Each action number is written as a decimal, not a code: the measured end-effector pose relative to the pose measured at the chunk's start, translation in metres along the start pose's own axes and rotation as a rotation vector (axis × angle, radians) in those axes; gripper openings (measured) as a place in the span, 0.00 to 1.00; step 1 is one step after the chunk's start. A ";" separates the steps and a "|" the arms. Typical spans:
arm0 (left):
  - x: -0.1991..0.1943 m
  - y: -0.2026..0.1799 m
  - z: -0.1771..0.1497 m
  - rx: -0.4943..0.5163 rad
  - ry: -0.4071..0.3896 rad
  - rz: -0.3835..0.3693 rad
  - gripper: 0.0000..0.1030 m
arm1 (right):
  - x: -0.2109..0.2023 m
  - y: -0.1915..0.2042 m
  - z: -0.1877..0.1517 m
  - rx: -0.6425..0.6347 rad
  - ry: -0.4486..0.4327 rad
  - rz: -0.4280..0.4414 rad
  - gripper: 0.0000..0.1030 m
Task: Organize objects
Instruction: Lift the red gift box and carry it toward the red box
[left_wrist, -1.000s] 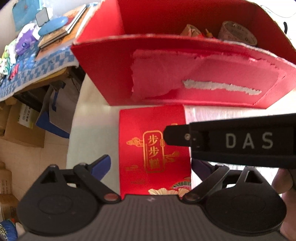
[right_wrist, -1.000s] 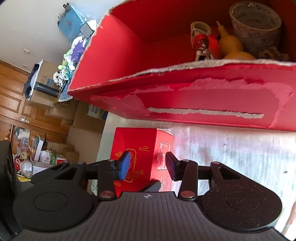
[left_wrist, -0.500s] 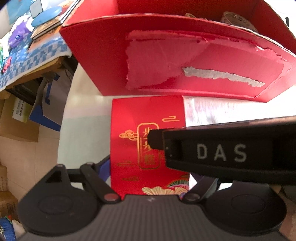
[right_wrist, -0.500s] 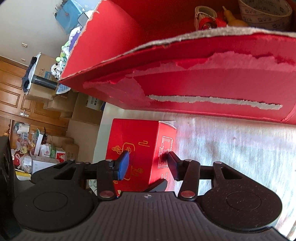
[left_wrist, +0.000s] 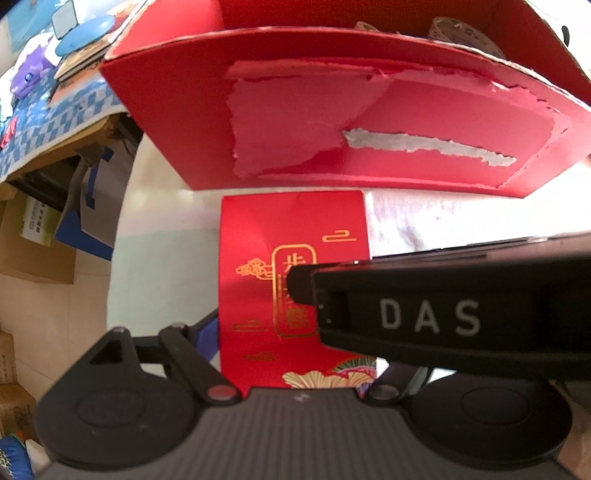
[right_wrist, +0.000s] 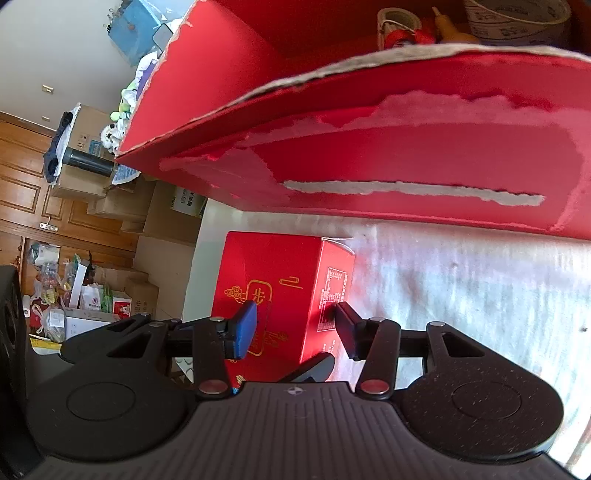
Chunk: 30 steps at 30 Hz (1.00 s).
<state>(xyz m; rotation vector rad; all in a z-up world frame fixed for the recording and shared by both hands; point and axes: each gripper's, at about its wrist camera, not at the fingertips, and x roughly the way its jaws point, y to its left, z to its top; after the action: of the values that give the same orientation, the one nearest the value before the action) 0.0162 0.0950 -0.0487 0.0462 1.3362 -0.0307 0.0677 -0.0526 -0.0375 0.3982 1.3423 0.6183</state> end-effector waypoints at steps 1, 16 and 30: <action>0.000 -0.001 0.000 0.001 0.004 -0.003 0.77 | -0.001 -0.001 0.000 0.001 0.000 0.000 0.50; -0.018 -0.071 0.006 0.196 0.041 -0.084 0.76 | -0.065 -0.048 -0.024 0.125 -0.036 -0.044 0.49; -0.045 -0.178 -0.003 0.604 -0.045 -0.193 0.76 | -0.159 -0.088 -0.075 0.328 -0.254 -0.161 0.49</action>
<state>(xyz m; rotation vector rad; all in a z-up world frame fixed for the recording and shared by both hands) -0.0058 -0.0832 -0.0085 0.4238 1.2430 -0.5949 -0.0056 -0.2259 0.0179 0.6062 1.2166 0.2028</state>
